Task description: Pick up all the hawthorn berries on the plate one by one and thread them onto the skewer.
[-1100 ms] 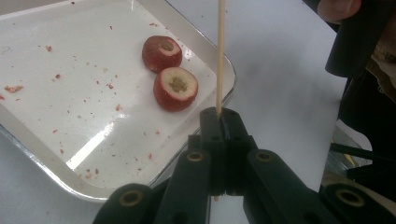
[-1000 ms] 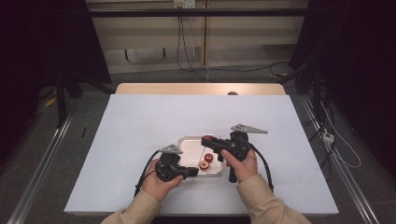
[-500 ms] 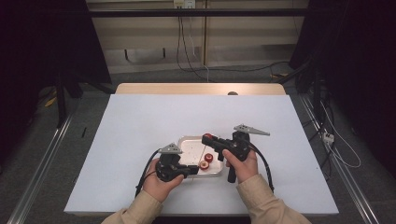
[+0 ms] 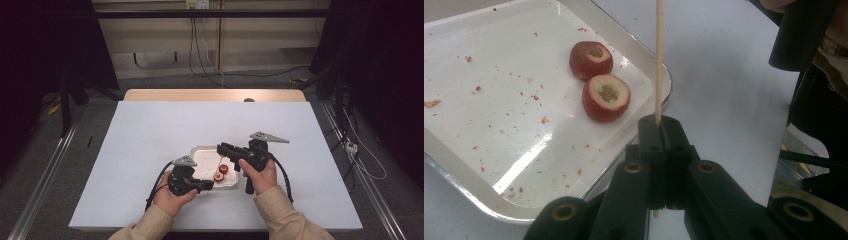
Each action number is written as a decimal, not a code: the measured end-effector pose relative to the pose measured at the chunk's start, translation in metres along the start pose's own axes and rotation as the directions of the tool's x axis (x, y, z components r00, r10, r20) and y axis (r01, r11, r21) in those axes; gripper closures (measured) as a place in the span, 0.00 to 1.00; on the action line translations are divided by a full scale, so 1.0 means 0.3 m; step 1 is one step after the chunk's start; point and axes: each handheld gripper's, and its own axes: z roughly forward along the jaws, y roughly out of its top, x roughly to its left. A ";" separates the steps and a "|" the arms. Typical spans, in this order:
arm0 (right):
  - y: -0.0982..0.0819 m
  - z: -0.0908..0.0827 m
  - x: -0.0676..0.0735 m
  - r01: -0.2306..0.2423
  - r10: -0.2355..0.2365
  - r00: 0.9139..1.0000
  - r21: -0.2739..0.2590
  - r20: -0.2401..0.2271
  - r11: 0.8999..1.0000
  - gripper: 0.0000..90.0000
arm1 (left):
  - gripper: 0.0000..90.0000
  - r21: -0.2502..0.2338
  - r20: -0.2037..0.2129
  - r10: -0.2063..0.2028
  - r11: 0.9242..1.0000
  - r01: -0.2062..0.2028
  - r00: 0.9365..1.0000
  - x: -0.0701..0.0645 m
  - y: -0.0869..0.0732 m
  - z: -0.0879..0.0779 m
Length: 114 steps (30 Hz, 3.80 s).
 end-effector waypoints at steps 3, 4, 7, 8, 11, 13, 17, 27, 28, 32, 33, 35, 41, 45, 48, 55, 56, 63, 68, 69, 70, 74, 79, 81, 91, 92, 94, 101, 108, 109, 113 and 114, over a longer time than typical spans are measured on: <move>0.005 -0.001 -0.005 -0.030 0.030 0.999 -0.003 -0.014 1.000 0.82 | 1.00 -0.007 0.002 0.003 1.000 -0.003 1.000 0.000 0.002 -0.005; 0.007 -0.002 -0.006 -0.030 0.030 0.999 -0.003 -0.015 1.000 0.82 | 1.00 -0.009 0.005 0.003 1.000 -0.003 1.000 0.000 0.002 -0.006; 0.010 -0.002 -0.009 -0.044 0.044 0.999 -0.002 -0.021 0.999 0.82 | 1.00 -0.016 0.002 0.003 1.000 -0.003 1.000 -0.001 0.002 -0.007; 0.010 -0.002 -0.009 -0.046 0.046 0.999 -0.002 -0.022 0.999 0.82 | 1.00 -0.019 0.006 0.004 1.000 -0.004 1.000 0.000 0.002 -0.008; 0.011 -0.003 -0.012 -0.061 0.061 0.998 -0.008 -0.028 0.998 0.82 | 1.00 -0.015 0.001 0.008 1.000 -0.008 1.000 -0.002 0.001 -0.010; 0.014 -0.004 -0.013 -0.067 0.066 0.997 -0.023 -0.029 0.997 0.82 | 1.00 -0.019 -0.001 0.009 1.000 -0.009 1.000 -0.005 -0.002 -0.007; 0.017 -0.006 -0.015 -0.068 0.067 0.997 -0.014 -0.026 0.998 0.82 | 1.00 -0.028 -0.006 0.012 1.000 -0.012 1.000 -0.007 0.000 -0.010; 0.013 -0.004 -0.020 -0.065 0.065 0.998 -0.004 -0.008 0.998 0.67 | 1.00 -0.029 -0.007 0.011 1.000 -0.011 1.000 -0.006 -0.002 -0.015; 0.013 -0.006 -0.019 -0.063 0.063 0.998 -0.006 -0.002 0.998 0.66 | 1.00 -0.032 -0.006 0.008 0.999 -0.008 1.000 -0.006 -0.002 -0.013; 0.018 -0.013 -0.020 -0.059 0.059 0.998 -0.022 0.007 0.998 0.67 | 1.00 -0.018 -0.004 0.012 1.000 -0.013 1.000 -0.007 -0.001 -0.015; 0.019 -0.014 -0.022 -0.054 0.054 0.999 -0.020 0.003 0.998 0.70 | 1.00 -0.014 0.001 0.013 1.000 -0.013 1.000 -0.007 -0.001 -0.014; 0.019 -0.015 -0.024 -0.047 0.047 0.999 -0.012 0.003 0.999 0.78 | 1.00 -0.011 -0.006 0.015 1.000 -0.015 1.000 -0.011 -0.002 -0.012; 0.016 -0.017 -0.021 -0.051 0.051 0.999 0.002 0.001 0.999 0.83 | 1.00 -0.033 -0.010 0.018 0.999 -0.018 1.000 -0.015 0.006 -0.027; 0.012 -0.017 -0.021 -0.048 0.048 0.999 -0.012 -0.008 0.999 0.83 | 1.00 -0.053 -0.016 0.016 0.998 -0.017 1.000 -0.016 0.006 -0.031; -0.005 -0.005 -0.012 -0.051 0.052 0.998 0.009 -0.022 0.999 0.83 | 1.00 -0.055 -0.029 0.012 0.998 -0.014 1.000 -0.017 0.015 -0.031; -0.016 0.008 -0.001 -0.049 0.049 0.998 -0.002 -0.037 0.999 0.73 | 1.00 -0.059 -0.019 -0.010 0.998 0.009 1.000 -0.002 0.007 -0.032; -0.017 0.010 0.002 -0.052 0.052 0.998 0.012 -0.039 0.999 0.69 | 1.00 -0.053 -0.016 -0.010 0.999 0.009 1.000 0.000 0.008 -0.033; -0.026 0.018 0.008 -0.059 0.061 0.997 0.037 -0.041 0.998 0.72 | 1.00 -0.057 -0.031 -0.003 0.998 0.001 1.000 -0.003 0.008 -0.031; -0.025 0.019 0.006 -0.054 0.055 0.997 0.038 -0.048 0.998 0.58 | 1.00 -0.053 -0.033 -0.004 0.999 0.002 0.999 -0.002 0.008 -0.030; -0.023 0.017 0.003 -0.073 0.074 0.996 0.031 -0.044 0.997 0.53 | 1.00 -0.046 -0.029 -0.002 0.999 0.000 1.000 0.001 0.007 -0.032; -0.020 0.013 0.000 -0.085 0.086 0.995 0.029 -0.046 0.996 0.55 | 1.00 -0.052 -0.032 -0.006 0.999 0.004 0.999 0.003 0.006 -0.033; -0.027 0.013 -0.002 -0.092 0.094 0.995 0.048 -0.041 0.995 0.51 | 1.00 -0.076 -0.042 -0.010 0.997 0.006 0.999 0.002 0.008 -0.036; -0.040 0.024 -0.005 -0.109 0.113 0.992 0.059 -0.055 0.992 0.62 | 1.00 -0.067 -0.037 0.005 0.998 -0.007 0.999 -0.004 0.011 -0.033; -0.039 0.023 -0.003 -0.098 0.102 0.992 0.056 -0.072 0.994 0.70 | 1.00 -0.070 -0.035 0.002 0.998 -0.004 0.999 -0.003 0.009 -0.031; -0.006 -0.005 -0.012 -0.083 0.083 0.995 -0.007 -0.050 0.996 0.72 | 1.00 -0.039 -0.027 0.014 0.999 -0.015 1.000 -0.011 -0.001 -0.023; 0.002 -0.012 -0.015 -0.082 0.082 0.996 -0.011 -0.045 0.997 0.72 | 1.00 -0.034 -0.022 0.018 0.999 -0.019 1.000 -0.011 0.002 -0.025; 0.008 -0.019 -0.015 -0.073 0.072 0.996 -0.014 -0.045 0.997 0.72 | 1.00 -0.034 -0.021 0.022 0.999 -0.022 1.000 -0.014 0.007 -0.025; -0.004 -0.007 0.006 0.002 -0.001 0.999 0.011 -0.039 1.000 0.72 | 1.00 0.002 -0.005 0.006 1.000 -0.006 1.000 -0.012 0.005 -0.021; -0.004 -0.002 0.014 0.058 -0.057 0.998 0.022 -0.039 0.998 0.72 | 1.00 0.034 -0.019 0.004 0.999 -0.003 1.000 -0.010 0.012 -0.019; -0.006 0.002 0.017 0.071 -0.069 0.997 0.035 -0.042 0.997 0.72 | 1.00 0.037 -0.015 0.004 0.999 -0.003 1.000 -0.008 0.015 -0.021; -0.018 0.018 0.034 0.092 -0.088 0.995 0.063 -0.055 0.994 0.73 | 1.00 0.009 -0.024 0.000 1.000 0.000 1.000 -0.004 0.024 -0.038; -0.019 0.021 0.036 0.094 -0.090 0.994 0.059 -0.058 0.994 0.73 | 1.00 0.010 -0.027 0.002 1.000 -0.002 1.000 -0.005 0.023 -0.039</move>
